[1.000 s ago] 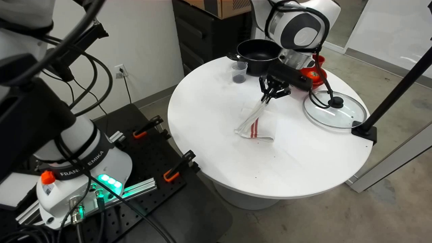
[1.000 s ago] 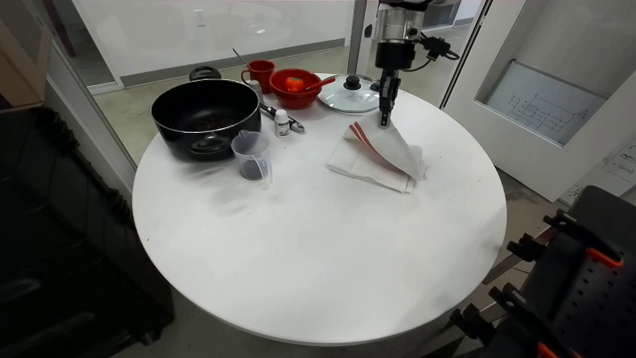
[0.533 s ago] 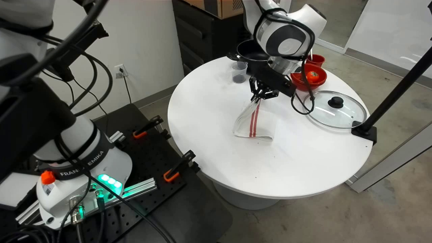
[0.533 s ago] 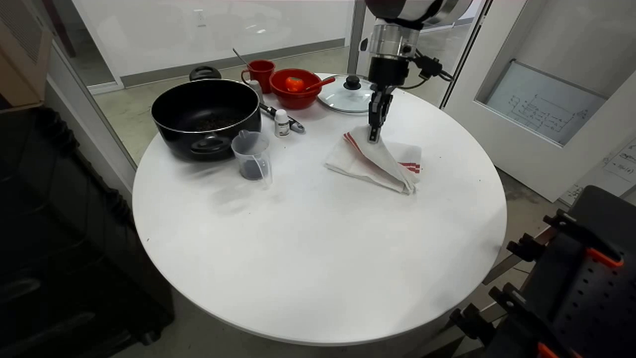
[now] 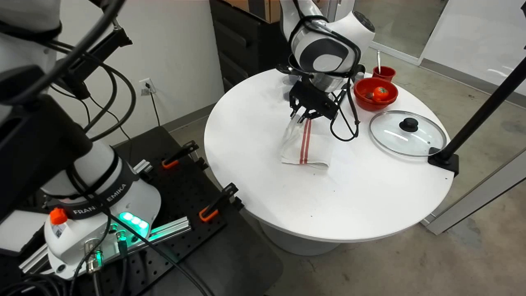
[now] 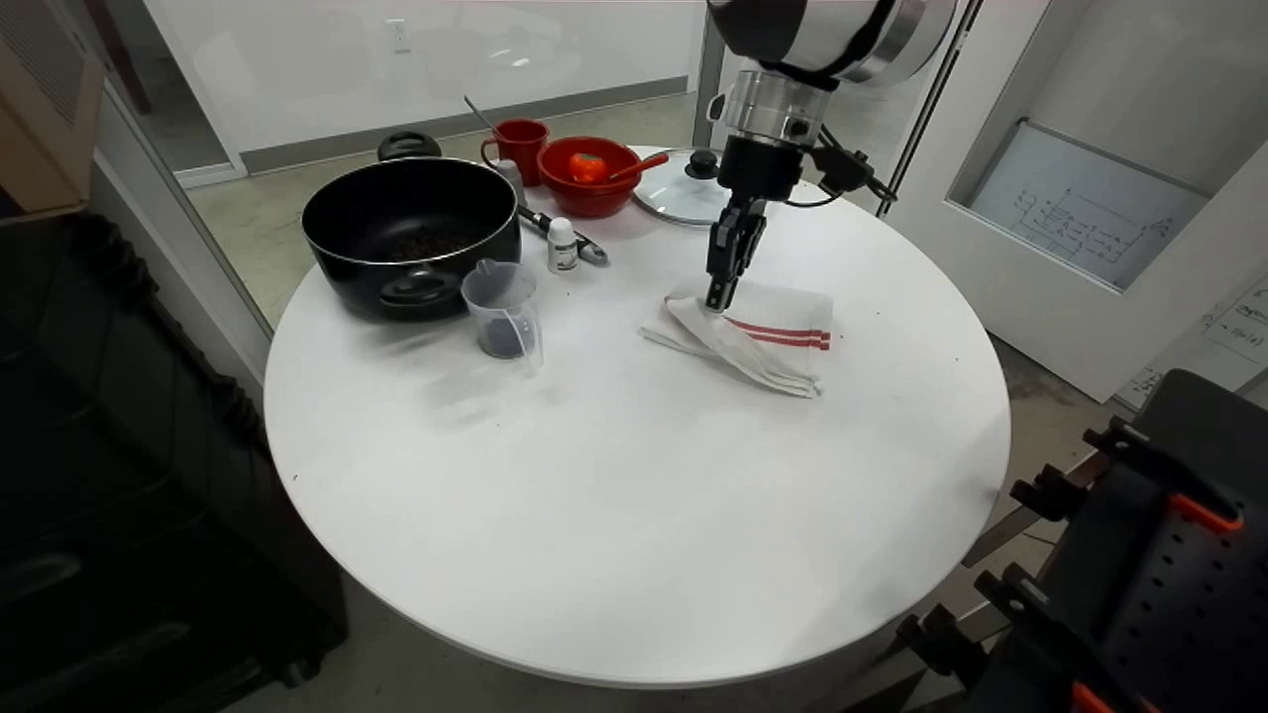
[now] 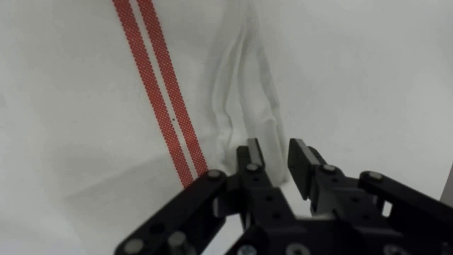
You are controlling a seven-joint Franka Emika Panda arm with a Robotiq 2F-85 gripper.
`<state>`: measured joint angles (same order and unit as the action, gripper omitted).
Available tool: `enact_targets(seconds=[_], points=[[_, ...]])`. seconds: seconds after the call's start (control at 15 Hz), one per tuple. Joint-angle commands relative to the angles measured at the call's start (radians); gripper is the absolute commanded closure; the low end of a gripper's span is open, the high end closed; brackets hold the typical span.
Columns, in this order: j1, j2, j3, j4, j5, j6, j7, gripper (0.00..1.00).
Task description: Fold the cloth in half
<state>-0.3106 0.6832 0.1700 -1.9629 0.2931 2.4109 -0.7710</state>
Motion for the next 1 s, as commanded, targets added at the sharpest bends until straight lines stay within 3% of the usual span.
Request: enact_targets(seconds=[0.0, 0.33, 0.67, 0.93], points=[[-0.025, -0.057, 0.027, -0.082, 0.047, 0.053, -0.038, 0.41], [-0.041, -0.083, 0.022, -0.119, 0.049, 0.066, -0.06, 0.03], [0.005, -0.032, -0.112, -0.12, -0.096, 0.064, 0.009, 0.0], [-0.023, -0.003, -0.15, -0.104, -0.127, 0.068, 0.026, 0.0]])
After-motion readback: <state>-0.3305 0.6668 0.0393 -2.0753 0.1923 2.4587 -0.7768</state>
